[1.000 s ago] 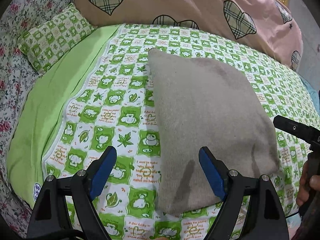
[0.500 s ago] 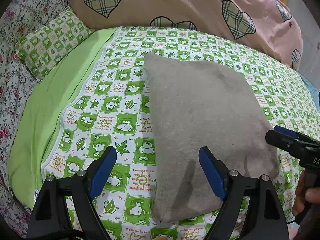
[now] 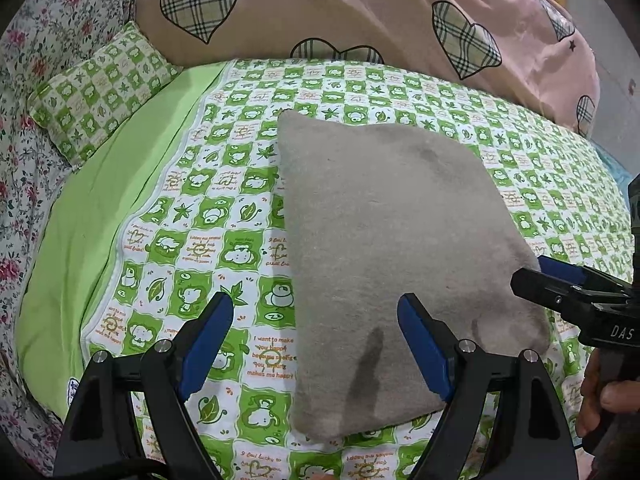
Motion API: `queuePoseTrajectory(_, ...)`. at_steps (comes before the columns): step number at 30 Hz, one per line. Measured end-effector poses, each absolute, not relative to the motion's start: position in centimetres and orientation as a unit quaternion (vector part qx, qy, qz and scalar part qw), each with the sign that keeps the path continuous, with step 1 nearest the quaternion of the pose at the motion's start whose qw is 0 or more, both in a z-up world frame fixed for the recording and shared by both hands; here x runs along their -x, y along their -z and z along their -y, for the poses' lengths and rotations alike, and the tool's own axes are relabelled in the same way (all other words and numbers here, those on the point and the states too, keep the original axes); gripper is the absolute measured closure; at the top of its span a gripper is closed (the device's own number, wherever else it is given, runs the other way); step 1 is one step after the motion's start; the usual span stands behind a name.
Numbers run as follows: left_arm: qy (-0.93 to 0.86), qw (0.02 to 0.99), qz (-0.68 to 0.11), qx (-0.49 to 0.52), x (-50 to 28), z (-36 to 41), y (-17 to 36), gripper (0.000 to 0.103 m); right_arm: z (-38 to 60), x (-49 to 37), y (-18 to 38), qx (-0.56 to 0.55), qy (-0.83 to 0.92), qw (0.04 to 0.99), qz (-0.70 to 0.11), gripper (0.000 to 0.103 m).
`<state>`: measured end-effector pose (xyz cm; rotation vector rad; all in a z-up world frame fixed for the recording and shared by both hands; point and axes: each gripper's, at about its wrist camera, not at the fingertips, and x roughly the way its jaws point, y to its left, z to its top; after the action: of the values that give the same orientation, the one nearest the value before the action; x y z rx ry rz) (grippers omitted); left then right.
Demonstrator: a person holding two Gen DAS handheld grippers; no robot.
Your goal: Fold small clothes
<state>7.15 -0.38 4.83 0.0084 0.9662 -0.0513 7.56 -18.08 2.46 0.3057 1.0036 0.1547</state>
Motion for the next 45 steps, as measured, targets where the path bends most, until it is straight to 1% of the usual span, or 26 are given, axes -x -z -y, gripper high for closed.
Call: queuePoseTrajectory(45, 0.029, 0.89, -0.455, -0.01, -6.86, 0.77, -5.34, 0.018, 18.44, -7.33, -2.28, -0.144, -0.074, 0.862, -0.48, 0.013)
